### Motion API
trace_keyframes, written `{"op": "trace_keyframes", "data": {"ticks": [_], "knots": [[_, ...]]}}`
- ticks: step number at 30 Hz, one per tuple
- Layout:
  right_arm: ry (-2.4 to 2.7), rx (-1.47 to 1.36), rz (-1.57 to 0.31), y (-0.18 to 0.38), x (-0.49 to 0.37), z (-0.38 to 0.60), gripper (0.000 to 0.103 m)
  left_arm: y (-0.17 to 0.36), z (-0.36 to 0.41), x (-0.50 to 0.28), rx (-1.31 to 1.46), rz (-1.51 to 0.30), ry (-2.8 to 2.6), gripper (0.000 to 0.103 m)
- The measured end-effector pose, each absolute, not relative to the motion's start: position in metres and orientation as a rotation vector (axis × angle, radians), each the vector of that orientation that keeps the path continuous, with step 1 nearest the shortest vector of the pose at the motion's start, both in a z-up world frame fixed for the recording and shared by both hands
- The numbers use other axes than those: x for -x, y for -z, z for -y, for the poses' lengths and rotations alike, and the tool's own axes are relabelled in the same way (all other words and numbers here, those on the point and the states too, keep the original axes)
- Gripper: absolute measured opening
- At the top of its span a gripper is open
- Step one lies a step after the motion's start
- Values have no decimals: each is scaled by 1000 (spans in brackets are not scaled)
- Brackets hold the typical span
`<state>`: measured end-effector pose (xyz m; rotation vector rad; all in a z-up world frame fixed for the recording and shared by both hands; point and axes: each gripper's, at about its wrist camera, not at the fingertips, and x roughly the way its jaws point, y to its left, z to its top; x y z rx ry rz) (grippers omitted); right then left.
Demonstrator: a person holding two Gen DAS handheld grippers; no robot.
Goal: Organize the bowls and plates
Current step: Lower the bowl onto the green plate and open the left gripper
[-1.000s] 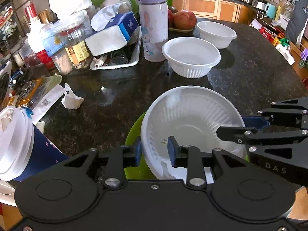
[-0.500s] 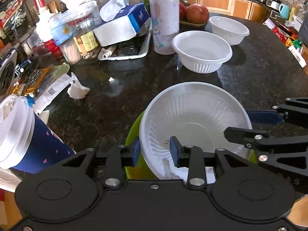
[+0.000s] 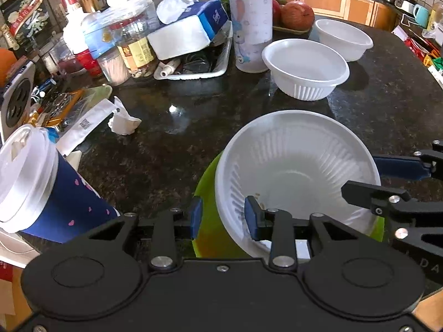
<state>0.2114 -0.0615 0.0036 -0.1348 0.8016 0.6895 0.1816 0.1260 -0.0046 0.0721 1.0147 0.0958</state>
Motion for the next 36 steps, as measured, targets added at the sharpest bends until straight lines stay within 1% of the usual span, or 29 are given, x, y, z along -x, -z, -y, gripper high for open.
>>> {"op": "trace_keyframes", "data": {"ticks": [19, 29, 36], "knots": [[-712, 99, -719, -21, -217, 89, 39, -11, -111, -181, -97, -959, -192, 44], [-730, 81, -695, -29, -234, 130, 39, -21, -88, -185, -102, -938, -277, 44], [-699, 46, -681, -42, -264, 184, 39, -49, -50, -198, -99, -894, -228, 45]]}}
